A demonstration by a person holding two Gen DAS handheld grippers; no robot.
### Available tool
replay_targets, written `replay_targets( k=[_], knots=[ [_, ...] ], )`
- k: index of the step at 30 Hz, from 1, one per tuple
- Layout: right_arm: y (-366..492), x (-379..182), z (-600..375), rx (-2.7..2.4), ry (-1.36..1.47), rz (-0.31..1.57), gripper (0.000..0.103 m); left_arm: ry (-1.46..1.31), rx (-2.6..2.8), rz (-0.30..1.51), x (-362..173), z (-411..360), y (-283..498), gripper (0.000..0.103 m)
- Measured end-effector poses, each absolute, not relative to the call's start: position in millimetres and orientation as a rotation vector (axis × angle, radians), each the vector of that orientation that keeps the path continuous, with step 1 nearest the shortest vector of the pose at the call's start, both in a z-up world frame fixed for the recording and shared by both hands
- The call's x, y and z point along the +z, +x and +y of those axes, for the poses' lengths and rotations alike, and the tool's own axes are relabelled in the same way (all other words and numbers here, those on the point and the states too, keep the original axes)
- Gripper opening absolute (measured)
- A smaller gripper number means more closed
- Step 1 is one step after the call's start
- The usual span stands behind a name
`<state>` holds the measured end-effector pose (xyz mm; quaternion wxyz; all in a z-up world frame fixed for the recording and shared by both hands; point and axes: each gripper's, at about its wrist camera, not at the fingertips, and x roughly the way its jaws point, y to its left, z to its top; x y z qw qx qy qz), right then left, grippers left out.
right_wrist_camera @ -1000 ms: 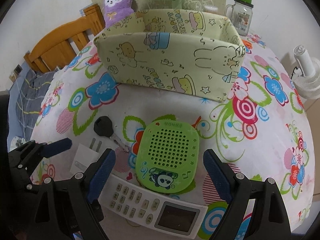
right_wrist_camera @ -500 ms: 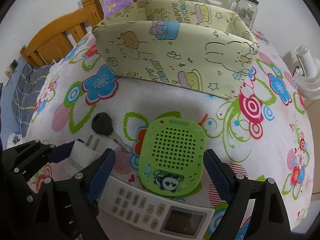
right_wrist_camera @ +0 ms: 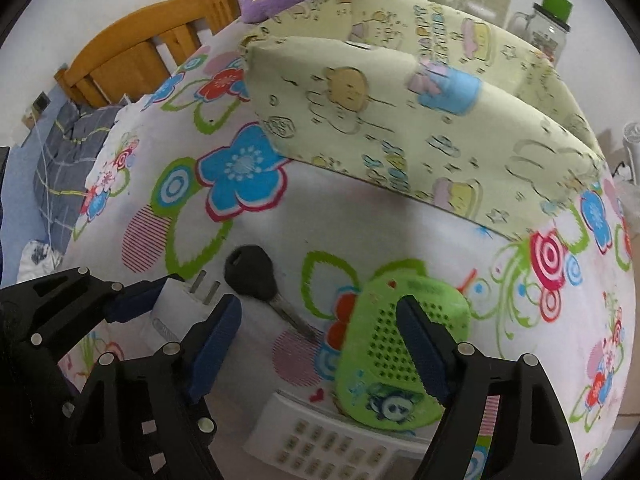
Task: Organize rigid objects
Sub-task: 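Grasp the white plug adapter with the left tool while the right tool grasps the black key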
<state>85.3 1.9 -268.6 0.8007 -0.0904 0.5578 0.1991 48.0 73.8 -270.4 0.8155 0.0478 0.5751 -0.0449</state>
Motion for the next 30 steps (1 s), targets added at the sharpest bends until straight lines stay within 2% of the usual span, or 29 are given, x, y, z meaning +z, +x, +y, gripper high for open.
replay_targets(
  k=[5,8,13,16,18,20,25,30],
  knots=[
    [93,-275,18,0.462,-0.195,1.224,0.077,0.111,-0.11,1.233,-271,85,53,0.041],
    [99,-283,24,0.455,-0.192,1.269,0.069,0.095,-0.132,1.24,-271,90,54,0.041],
    [99,-283,27,0.434,-0.209,1.255,0.065,0.073,-0.133,1.244,-271,95,55,0.041],
    [98,-282,27,0.444,-0.208,1.245,0.052,0.063,-0.123,1.245,-271,96,56,0.041],
    [97,-282,28,0.471,-0.203,1.248,0.037,0.053,-0.106,1.248,-272,100,59,0.041],
    [97,-281,30,0.491,-0.195,1.251,0.028,0.044,-0.089,1.252,-272,103,59,0.041],
    [92,-278,24,0.476,-0.199,1.238,0.025,0.062,-0.061,1.256,-272,100,60,0.04],
    [87,-271,15,0.479,-0.184,1.226,0.016,0.067,-0.067,1.246,-271,93,61,0.04]
  ],
)
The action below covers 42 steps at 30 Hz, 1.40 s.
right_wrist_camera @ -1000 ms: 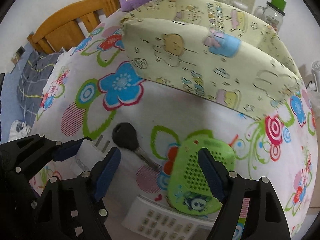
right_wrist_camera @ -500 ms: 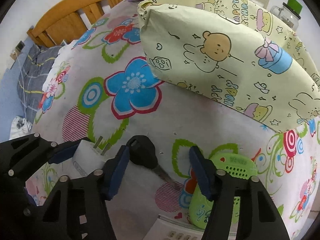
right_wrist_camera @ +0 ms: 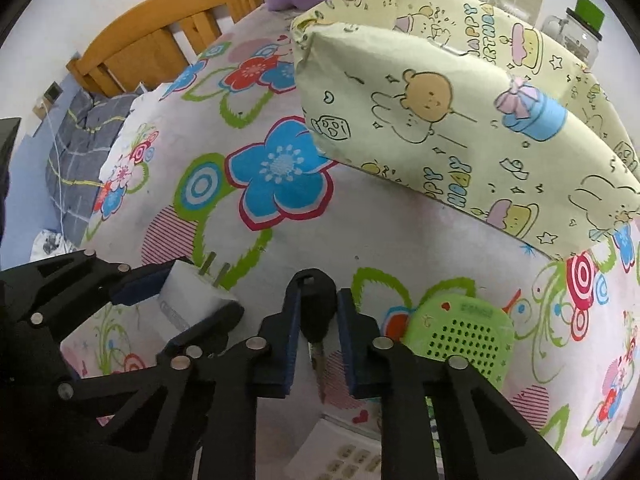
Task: Organize rigid objects
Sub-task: 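Grasp the white plug adapter with the left tool while the right tool grasps the black key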
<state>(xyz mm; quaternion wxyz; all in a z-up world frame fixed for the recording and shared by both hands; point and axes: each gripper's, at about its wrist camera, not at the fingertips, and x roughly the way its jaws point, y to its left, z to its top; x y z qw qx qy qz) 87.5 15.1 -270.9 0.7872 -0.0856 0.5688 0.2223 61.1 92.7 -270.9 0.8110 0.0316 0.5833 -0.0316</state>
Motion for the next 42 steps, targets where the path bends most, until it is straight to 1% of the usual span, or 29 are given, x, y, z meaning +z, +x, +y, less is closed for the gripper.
replay_targets(
  k=[6,8,10,14,15,21,28,31,33,42],
  knots=[
    [81,-270,11,0.487,-0.205,1.214,0.016,0.079,-0.065,1.245,-270,88,55,0.04],
    [81,-271,12,0.487,-0.201,1.221,0.017,0.07,-0.058,1.251,-270,89,52,0.04],
    [81,-273,14,0.481,-0.206,1.227,0.02,0.069,-0.056,1.25,-270,88,51,0.04],
    [86,-280,14,0.472,-0.175,1.278,0.029,0.078,-0.06,1.25,-270,85,51,0.04],
    [86,-280,14,0.471,-0.171,1.274,0.029,0.078,-0.057,1.249,-269,85,50,0.04],
    [86,-281,19,0.454,-0.189,1.239,0.029,0.036,-0.053,1.266,-272,91,51,0.04],
    [90,-282,19,0.456,-0.167,1.255,0.029,0.033,-0.056,1.267,-271,91,53,0.04],
    [90,-281,19,0.449,-0.149,1.258,0.03,0.041,-0.058,1.258,-270,89,54,0.04],
    [89,-282,21,0.447,-0.155,1.251,0.033,0.035,-0.06,1.258,-270,90,52,0.04],
    [83,-284,31,0.42,-0.213,1.213,0.035,0.028,-0.034,1.263,-272,97,44,0.04]
  ],
)
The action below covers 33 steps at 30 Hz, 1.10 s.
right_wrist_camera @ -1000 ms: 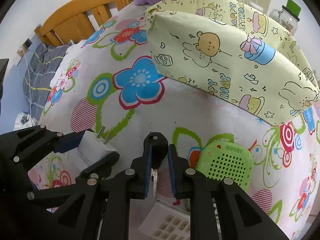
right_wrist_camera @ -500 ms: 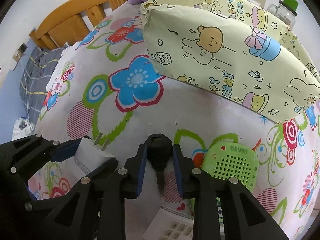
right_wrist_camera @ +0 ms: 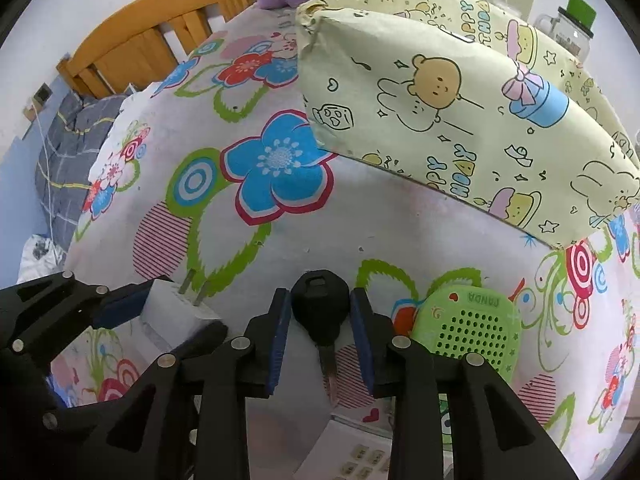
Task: Organize rigid objects
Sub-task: 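Grasp the white plug adapter with the left tool while the right tool grasps the black key, then lift the adapter with the left tool while the right tool lifts the key toward the box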
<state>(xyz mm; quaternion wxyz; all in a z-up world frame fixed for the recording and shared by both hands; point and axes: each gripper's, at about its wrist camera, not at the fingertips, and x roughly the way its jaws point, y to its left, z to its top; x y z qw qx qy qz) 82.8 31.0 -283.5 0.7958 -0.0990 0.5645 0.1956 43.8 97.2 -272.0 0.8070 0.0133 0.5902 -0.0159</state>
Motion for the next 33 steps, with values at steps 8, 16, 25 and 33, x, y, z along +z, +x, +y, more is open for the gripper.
replay_targets(
  k=[8,16,25,33],
  knots=[
    [83,-284,36,0.401,-0.204,1.209,0.043,0.004,-0.042,1.246,-273,100,41,0.04],
    [83,-285,37,0.374,-0.224,1.2,0.035,0.008,-0.042,1.24,-273,100,41,0.04],
    [85,-267,20,0.342,-0.208,1.166,0.034,0.017,-0.081,1.222,-259,89,48,0.04],
    [87,-237,-4,0.289,-0.16,1.137,0.034,0.058,-0.127,1.167,-231,69,57,0.04]
  ],
)
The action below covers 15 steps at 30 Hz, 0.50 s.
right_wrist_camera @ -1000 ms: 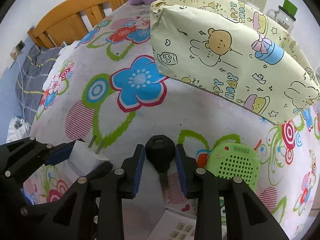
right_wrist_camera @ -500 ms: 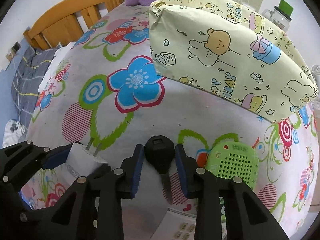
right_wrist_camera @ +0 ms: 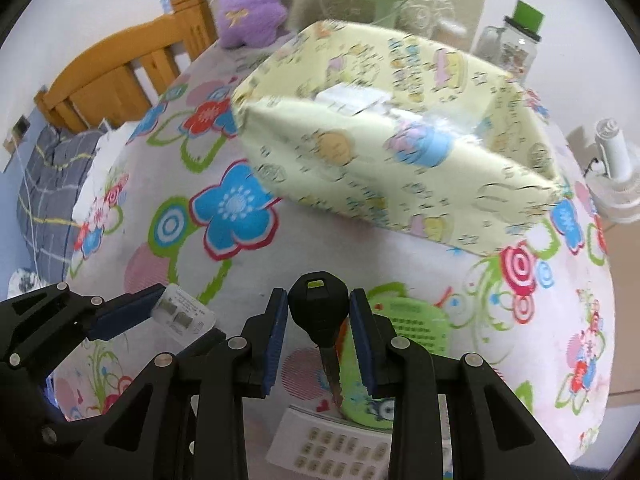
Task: Organize rigid objects
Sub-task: 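Lift the adapter with the left tool while the right tool lifts the key toward the box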
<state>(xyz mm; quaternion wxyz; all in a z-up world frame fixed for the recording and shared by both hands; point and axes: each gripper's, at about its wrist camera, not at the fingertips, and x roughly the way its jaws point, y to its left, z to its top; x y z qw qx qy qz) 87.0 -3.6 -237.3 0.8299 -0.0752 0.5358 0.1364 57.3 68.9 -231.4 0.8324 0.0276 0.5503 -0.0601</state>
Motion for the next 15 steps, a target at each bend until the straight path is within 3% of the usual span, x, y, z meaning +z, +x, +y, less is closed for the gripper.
replay_targets(
  k=[15],
  knots=[
    [81,-187,-51,0.203,-0.115,1.056,0.034,0.095,-0.18,1.098,-188,26,58,0.04]
  ],
)
